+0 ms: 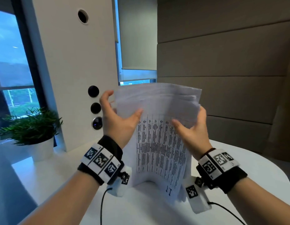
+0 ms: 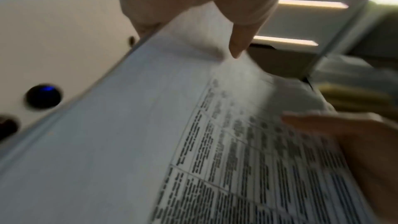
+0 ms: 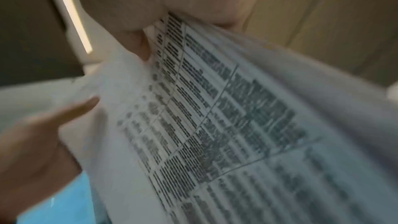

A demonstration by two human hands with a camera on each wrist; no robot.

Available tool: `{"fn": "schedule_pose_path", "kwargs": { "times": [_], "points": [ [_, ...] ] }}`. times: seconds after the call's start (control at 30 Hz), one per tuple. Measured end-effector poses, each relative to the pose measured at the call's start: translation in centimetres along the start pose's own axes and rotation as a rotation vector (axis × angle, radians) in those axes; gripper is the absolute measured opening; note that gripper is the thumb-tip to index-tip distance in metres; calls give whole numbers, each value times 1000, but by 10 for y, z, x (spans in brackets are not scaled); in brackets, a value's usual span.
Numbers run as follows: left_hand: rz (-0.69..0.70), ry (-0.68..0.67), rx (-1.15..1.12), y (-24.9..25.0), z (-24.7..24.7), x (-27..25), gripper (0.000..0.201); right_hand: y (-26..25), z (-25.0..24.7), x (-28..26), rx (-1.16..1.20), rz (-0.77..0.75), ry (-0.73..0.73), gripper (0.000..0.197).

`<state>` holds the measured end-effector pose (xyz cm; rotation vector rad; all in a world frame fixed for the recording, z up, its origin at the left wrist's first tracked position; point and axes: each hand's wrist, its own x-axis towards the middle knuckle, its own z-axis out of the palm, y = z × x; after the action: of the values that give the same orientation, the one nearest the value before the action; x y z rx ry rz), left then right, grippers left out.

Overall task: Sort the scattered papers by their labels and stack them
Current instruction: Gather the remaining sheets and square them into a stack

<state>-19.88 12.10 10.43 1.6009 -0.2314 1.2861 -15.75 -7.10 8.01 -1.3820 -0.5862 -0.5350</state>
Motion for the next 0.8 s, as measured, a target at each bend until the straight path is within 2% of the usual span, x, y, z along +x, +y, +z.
{"fn": "schedule_pose_path", "kwargs": {
  "times": [0.1,0.13,0.2,0.27,0.37,0.4,0.47,0.5,0.57,0.6,0.67,0.73,0.8],
  "points": [
    [163,-64,121,3,1,11,82,-21,3,13,-413,-140,-85,93],
    [226,-81,171,4,1,19,75,-31,4,21,-522,-156,-71,95],
    [365,-145,285,3,1,30,48,-46,6,36,-696,-194,-82,92],
    [459,-188,388,-1,-1,33,28,-48,4,44,-875,-248,-126,77],
    [407,-184,399,-5,-7,32,32,-41,-3,47,-987,-309,-147,47],
    [372,-178,368,-5,-9,32,39,-41,-5,47,-982,-328,-141,45],
    [377,-201,313,-5,-12,33,50,-44,-3,46,-947,-373,-141,55],
    [414,-219,311,-4,-12,33,48,-46,0,45,-942,-404,-158,58],
    [503,-209,354,-7,-12,32,29,-47,5,42,-978,-489,-192,47],
    [505,-186,360,-9,-13,32,22,-47,6,42,-991,-519,-205,39],
    [394,-139,320,-14,-18,32,22,-50,7,42,-1005,-492,-205,32],
    [316,-128,268,-20,-20,32,25,-57,12,41,-1145,-444,-194,36],
    [317,-177,177,-18,-19,32,20,-66,24,43,-1377,-500,-263,59]
  ]
}}
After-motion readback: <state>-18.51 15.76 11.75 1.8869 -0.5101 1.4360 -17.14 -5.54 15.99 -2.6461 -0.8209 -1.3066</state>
